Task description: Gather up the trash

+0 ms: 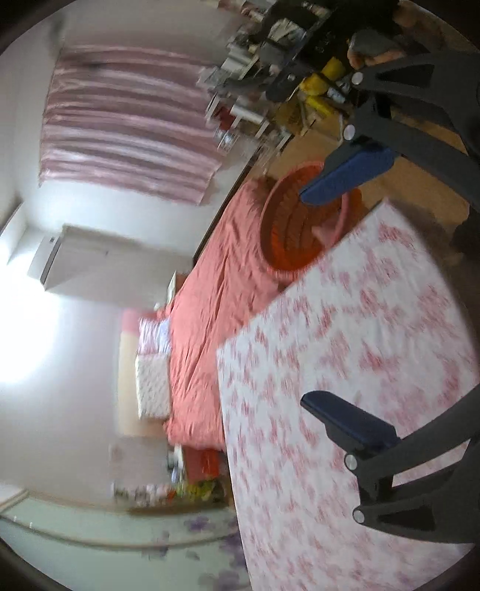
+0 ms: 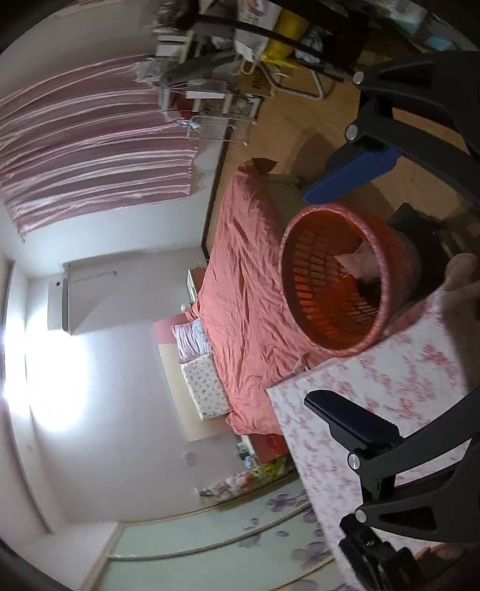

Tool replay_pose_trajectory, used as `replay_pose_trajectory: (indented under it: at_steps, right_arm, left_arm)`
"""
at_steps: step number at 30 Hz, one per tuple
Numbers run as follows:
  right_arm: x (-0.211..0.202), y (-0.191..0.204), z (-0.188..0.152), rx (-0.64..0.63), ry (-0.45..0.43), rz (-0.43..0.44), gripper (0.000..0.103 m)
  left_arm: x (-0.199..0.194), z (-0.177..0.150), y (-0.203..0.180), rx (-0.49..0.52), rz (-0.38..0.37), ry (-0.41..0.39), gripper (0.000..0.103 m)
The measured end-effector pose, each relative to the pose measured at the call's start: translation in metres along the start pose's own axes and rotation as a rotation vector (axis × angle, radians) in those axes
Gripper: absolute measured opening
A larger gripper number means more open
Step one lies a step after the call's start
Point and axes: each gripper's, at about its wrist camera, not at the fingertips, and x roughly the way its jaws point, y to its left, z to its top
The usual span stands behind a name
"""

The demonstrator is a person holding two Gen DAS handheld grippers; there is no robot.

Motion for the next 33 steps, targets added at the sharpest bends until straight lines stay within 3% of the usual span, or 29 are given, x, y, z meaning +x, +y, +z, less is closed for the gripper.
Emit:
replay_pose_trajectory:
  at_steps: [6,11,19,33]
  right_arm:
    - [-0.028,0.020,-0.021,-0.068,-0.026,-0.003,0.100]
    - [-0.046,0.041,-0.040,-0.109,-0.126,-0.108,0.101]
    - [-0.051,0.051,-0.054,-0.123,-0.105,-0.182,0.101]
    - [-0.063,0.067,-0.079,-0.181,-0.044,-0.157,0.101]
  left_arm:
    - [-0.047,-0.024,0.017,-0.005,0.153,-0.065,0.099]
    - [-0.069,-0.038,0.026,-0.015,0.251,-0.096,0.099]
    - [-0.078,-0.056,0.037,-0.073,0.296,-0.078,0.099]
    - [-0.074,-0.083,0.031,-0.075,0.340,-0.020,0.099]
